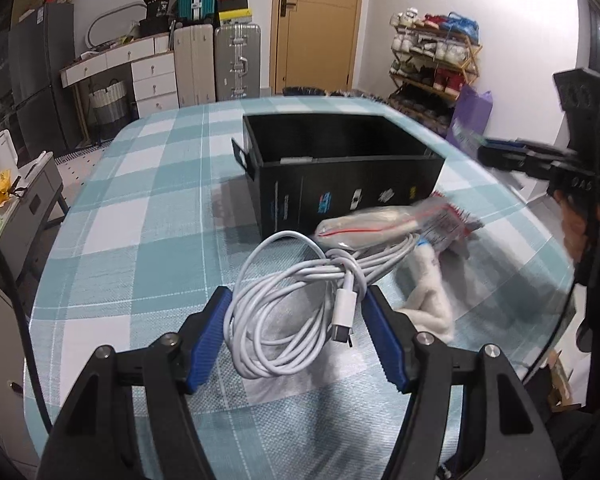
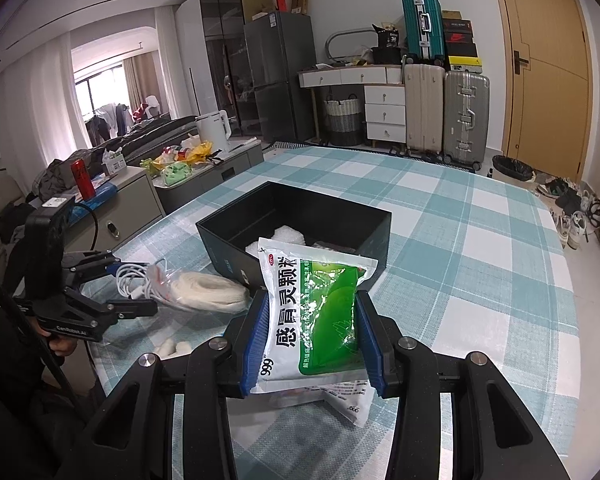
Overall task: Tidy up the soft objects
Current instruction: 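Carry the white cable with the left tool while the right tool carries the sachet over the box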
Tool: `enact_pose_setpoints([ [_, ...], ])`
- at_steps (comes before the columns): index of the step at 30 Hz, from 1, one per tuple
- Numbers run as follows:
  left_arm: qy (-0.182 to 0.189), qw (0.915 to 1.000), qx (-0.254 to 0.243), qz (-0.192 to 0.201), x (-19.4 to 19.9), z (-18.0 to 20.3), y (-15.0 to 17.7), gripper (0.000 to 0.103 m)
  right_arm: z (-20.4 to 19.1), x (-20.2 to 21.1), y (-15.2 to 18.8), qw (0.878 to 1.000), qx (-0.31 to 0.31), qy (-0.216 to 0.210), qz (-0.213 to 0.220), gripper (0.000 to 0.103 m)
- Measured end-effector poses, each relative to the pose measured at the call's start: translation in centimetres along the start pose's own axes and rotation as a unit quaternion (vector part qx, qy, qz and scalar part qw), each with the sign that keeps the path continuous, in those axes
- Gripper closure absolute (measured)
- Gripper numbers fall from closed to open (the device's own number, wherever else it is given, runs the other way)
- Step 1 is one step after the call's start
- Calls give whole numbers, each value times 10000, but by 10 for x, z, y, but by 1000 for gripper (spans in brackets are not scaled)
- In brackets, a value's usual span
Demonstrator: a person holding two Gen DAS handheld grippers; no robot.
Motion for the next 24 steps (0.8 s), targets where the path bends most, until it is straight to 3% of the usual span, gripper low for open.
enact_pose_setpoints([
  [24, 32, 9973, 133, 727, 29, 7, -50, 37, -12, 3, -13, 9996, 54, -26, 273, 61],
])
Point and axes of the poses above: each gripper's, at about its wrist camera, not at the fingertips, and x roughly against the way its jaws point, z to its right, y to its underside, the point moved 8 cm from there along -x, roughly the way its jaws point, and after that the axes turned 10 degrees about z, right-handed, at the moved point
